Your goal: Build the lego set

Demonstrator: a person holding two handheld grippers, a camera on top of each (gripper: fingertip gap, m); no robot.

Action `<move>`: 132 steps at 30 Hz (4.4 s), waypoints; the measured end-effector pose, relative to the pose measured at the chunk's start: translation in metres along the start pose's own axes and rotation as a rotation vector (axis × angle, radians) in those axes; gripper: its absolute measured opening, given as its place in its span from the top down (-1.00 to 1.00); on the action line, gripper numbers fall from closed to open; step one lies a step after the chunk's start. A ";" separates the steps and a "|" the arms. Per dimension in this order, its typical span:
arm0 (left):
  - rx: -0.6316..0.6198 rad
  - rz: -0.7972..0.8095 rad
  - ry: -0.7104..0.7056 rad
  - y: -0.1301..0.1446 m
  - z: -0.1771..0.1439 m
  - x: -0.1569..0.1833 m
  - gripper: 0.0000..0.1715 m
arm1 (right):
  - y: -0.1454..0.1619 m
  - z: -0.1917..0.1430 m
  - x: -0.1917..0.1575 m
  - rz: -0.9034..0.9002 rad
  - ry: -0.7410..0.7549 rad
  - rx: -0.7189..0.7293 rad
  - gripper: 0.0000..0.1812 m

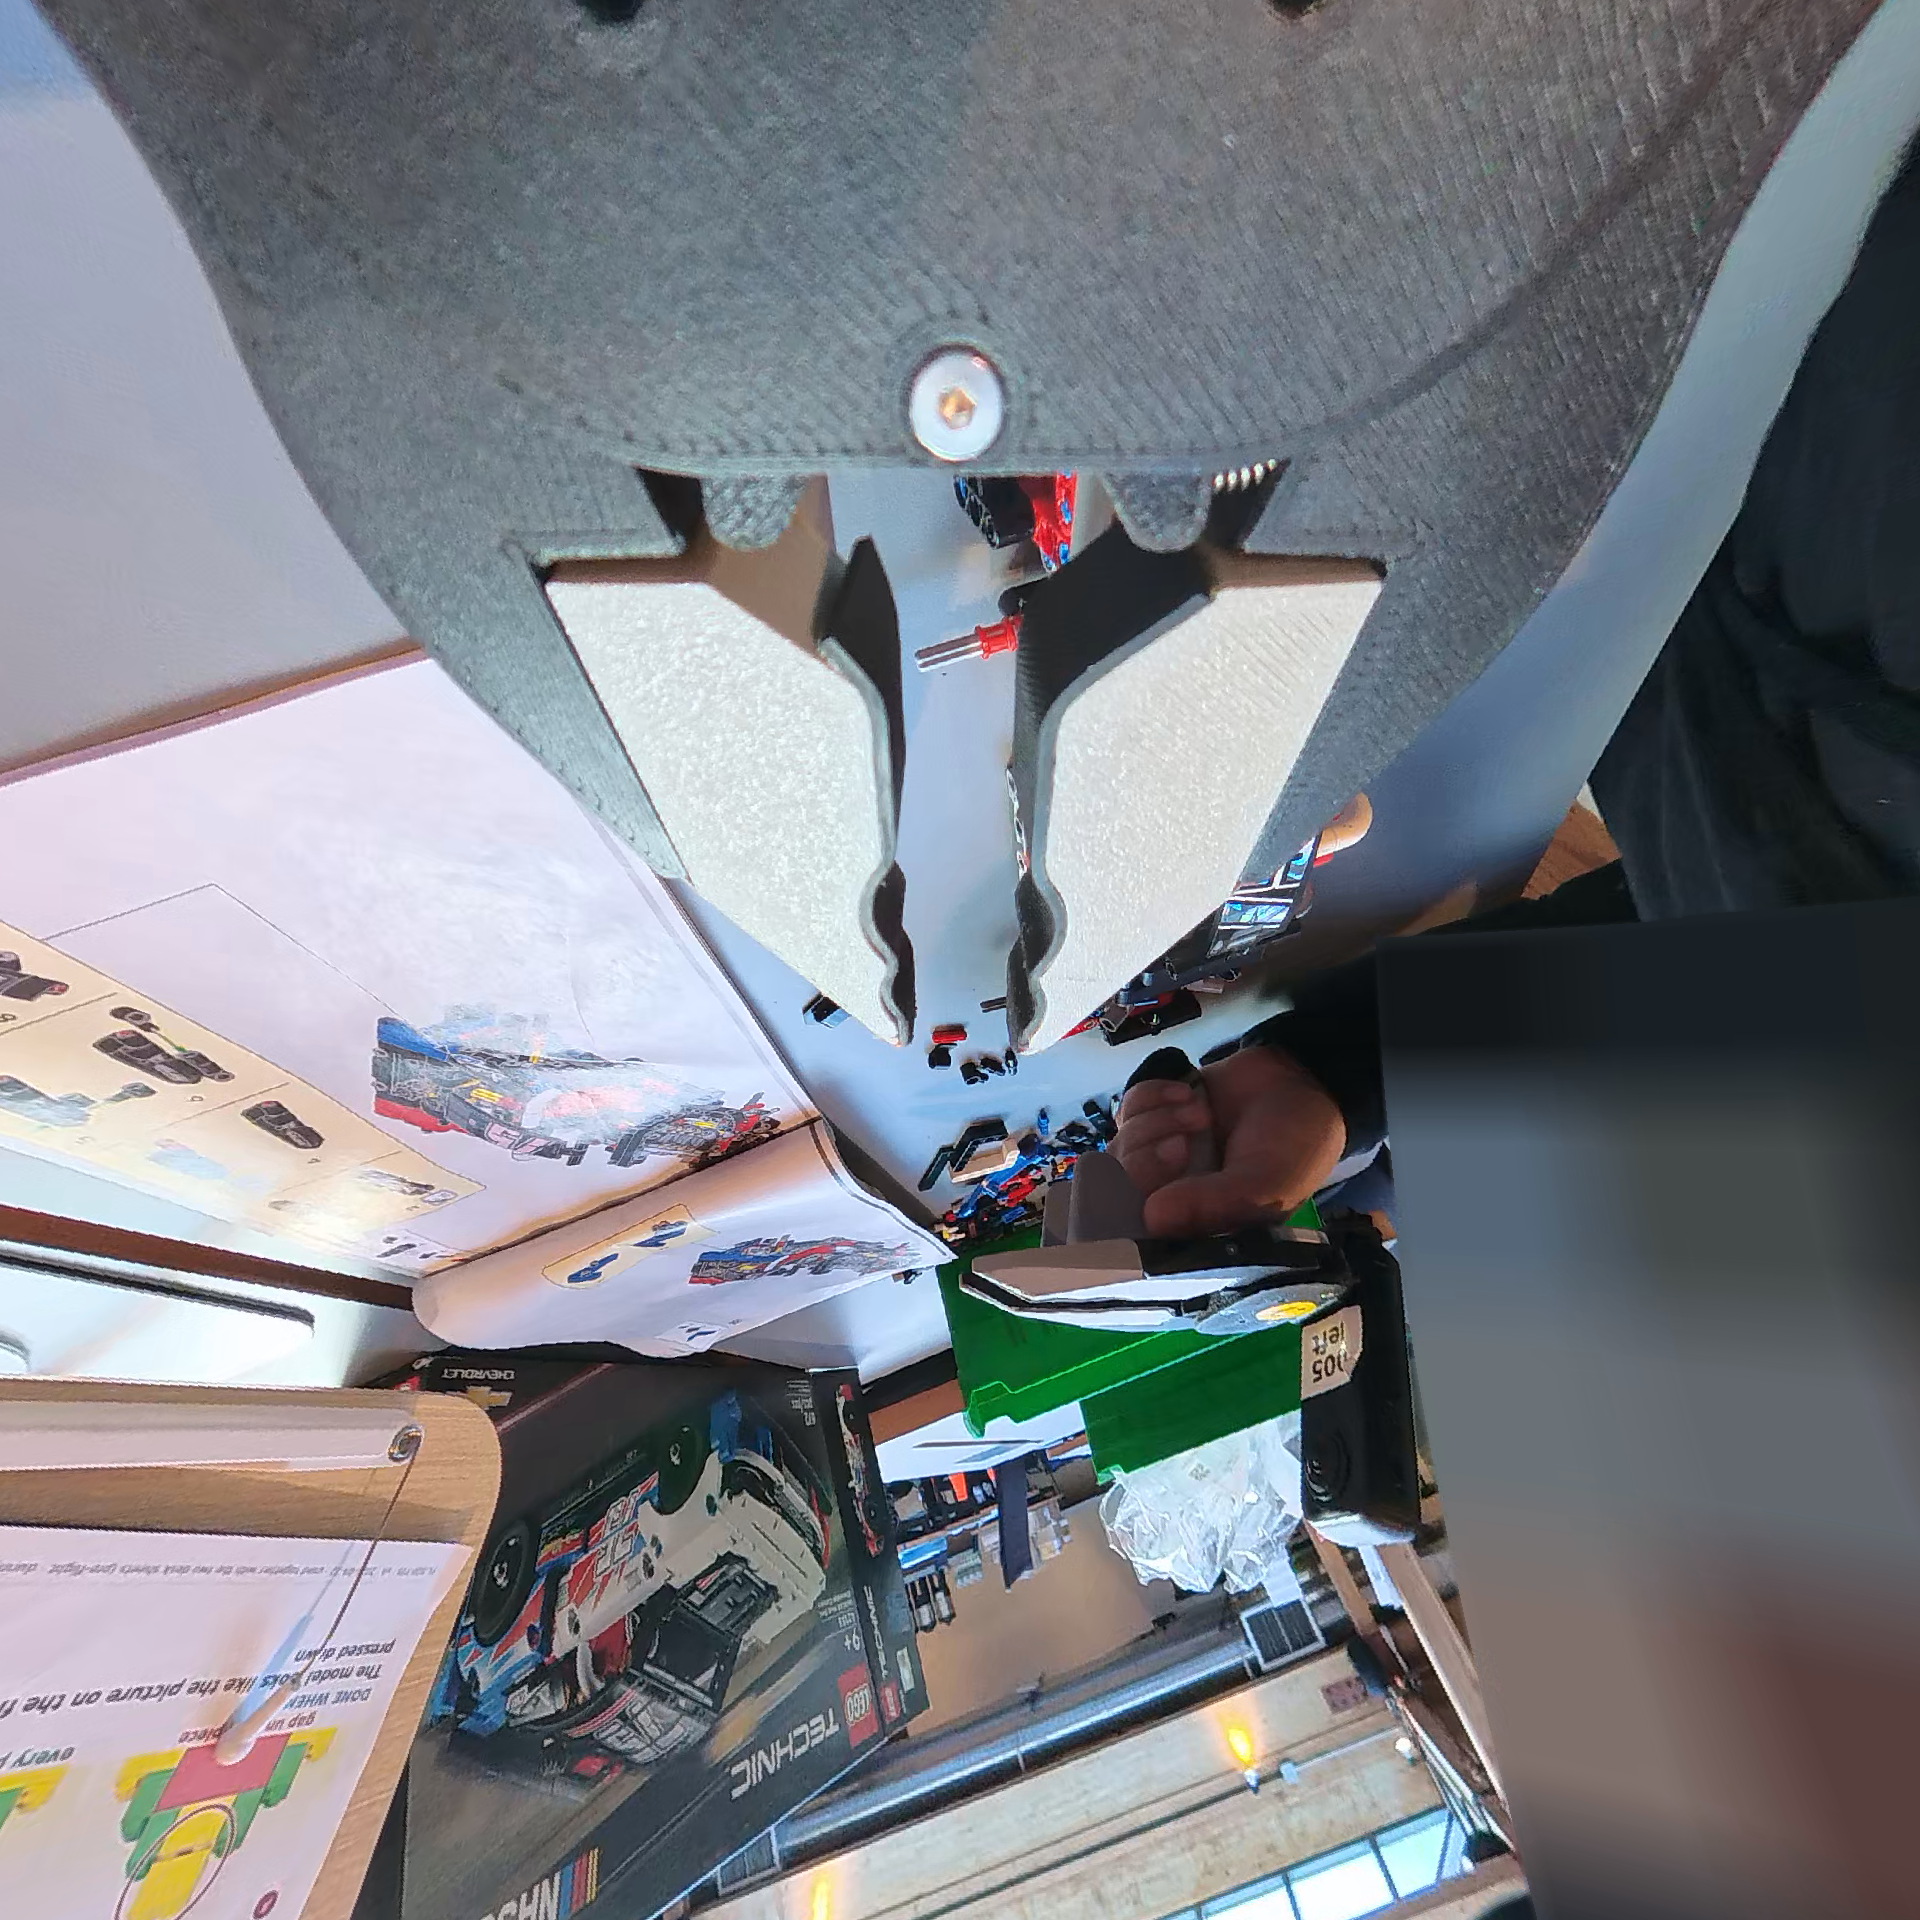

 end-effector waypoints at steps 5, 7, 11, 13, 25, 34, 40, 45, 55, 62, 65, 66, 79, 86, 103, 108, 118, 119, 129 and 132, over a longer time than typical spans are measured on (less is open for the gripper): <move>-0.008 -0.012 0.003 0.002 0.001 -0.001 0.91 | 0.000 0.000 0.001 0.008 -0.003 0.005 0.84; -0.010 -0.019 0.005 0.002 0.001 -0.001 0.91 | 0.000 0.000 0.000 0.002 -0.001 0.005 0.84; -0.005 -0.011 0.006 0.001 0.001 0.000 0.91 | 0.000 0.001 0.000 0.003 -0.004 -0.003 0.84; -0.022 -0.006 0.014 0.004 0.003 0.002 0.91 | 0.000 0.002 0.000 0.004 -0.013 -0.004 0.85; -0.026 0.159 0.032 0.001 0.001 0.028 0.89 | 0.002 0.011 -0.001 -0.079 0.022 -0.048 0.88; -0.056 0.170 0.053 -0.040 -0.086 0.020 0.81 | 0.003 -0.002 0.002 -0.131 0.139 -0.057 0.89; -0.388 0.300 -0.143 -0.014 -0.202 -0.069 0.81 | 0.004 -0.004 0.002 -0.125 0.143 -0.064 0.89; -0.585 0.152 -0.221 0.020 -0.262 -0.110 0.79 | 0.006 -0.002 0.001 -0.130 0.133 -0.084 0.89; -0.632 0.234 -0.253 0.022 -0.253 -0.107 0.75 | 0.008 0.000 -0.003 -0.144 0.118 -0.105 0.90; -0.681 0.267 -0.243 0.033 -0.217 -0.126 0.73 | 0.009 0.001 -0.003 -0.119 0.088 -0.105 0.91; -0.703 0.251 -0.250 0.042 -0.196 -0.140 0.69 | 0.008 0.001 -0.003 -0.105 0.070 -0.100 0.91; -0.713 0.246 -0.247 0.045 -0.190 -0.143 0.68 | 0.008 0.001 -0.003 -0.100 0.066 -0.099 0.91; -0.836 0.297 -0.271 0.040 -0.175 -0.171 0.54 | 0.005 -0.002 -0.002 -0.062 0.044 -0.062 0.90; -1.023 0.268 -0.206 0.066 -0.243 -0.161 0.66 | 0.006 0.000 -0.004 -0.066 0.043 -0.069 0.91; -1.121 0.300 -0.034 0.106 -0.252 -0.122 0.85 | 0.004 -0.004 -0.002 -0.061 0.073 -0.040 0.91; -1.027 0.313 -0.085 0.076 -0.232 -0.122 0.72 | 0.005 -0.003 -0.002 -0.051 0.057 -0.054 0.91; -0.854 0.374 -0.118 0.049 -0.144 -0.123 0.65 | 0.004 -0.003 -0.002 -0.040 0.046 -0.042 0.91; -0.848 0.384 -0.116 0.050 -0.137 -0.123 0.65 | 0.004 -0.003 -0.002 -0.035 0.044 -0.041 0.91; -0.880 0.379 -0.039 0.071 -0.092 -0.127 0.66 | 0.001 -0.004 0.001 0.007 0.020 -0.015 0.90; -0.905 0.375 -0.010 0.077 -0.089 -0.122 0.67 | 0.001 -0.005 0.002 0.011 0.019 -0.009 0.90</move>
Point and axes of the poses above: each gripper's, where its closed fingertips meet, z out along the fingers, y out of its underside, x = y × z across the jaws, the point moved 4 cm from there along -z, back along the fingers, and after that the axes turned 8 degrees about -y, right-handed, at the moved point
